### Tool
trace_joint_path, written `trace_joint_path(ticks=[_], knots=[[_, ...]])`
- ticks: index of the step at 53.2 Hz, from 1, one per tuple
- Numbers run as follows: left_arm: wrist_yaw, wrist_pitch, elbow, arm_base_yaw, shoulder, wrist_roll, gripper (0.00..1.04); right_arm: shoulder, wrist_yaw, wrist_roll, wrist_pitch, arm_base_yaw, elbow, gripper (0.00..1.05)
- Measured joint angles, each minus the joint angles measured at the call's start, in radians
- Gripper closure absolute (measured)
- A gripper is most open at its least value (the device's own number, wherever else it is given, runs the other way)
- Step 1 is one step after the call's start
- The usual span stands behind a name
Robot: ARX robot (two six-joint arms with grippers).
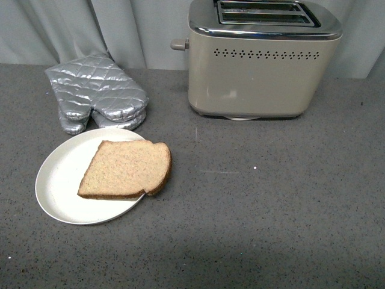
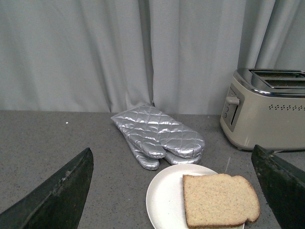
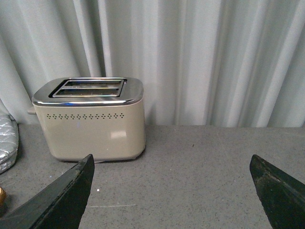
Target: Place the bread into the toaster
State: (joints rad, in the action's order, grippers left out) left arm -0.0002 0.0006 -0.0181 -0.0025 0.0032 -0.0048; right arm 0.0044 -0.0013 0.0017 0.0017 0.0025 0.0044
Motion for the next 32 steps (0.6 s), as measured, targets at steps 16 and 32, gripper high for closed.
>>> trace_joint_path(ticks=[16,32], knots=[[0.000,0.000,0.000,0.000,0.000,0.000,0.07,0.000,0.000,0.000,0.000,0.000,0.000,0.10],[0.000,0.000,0.000,0.000,0.000,0.000,0.07,0.000,0.000,0.000,0.000,0.000,0.000,0.10]])
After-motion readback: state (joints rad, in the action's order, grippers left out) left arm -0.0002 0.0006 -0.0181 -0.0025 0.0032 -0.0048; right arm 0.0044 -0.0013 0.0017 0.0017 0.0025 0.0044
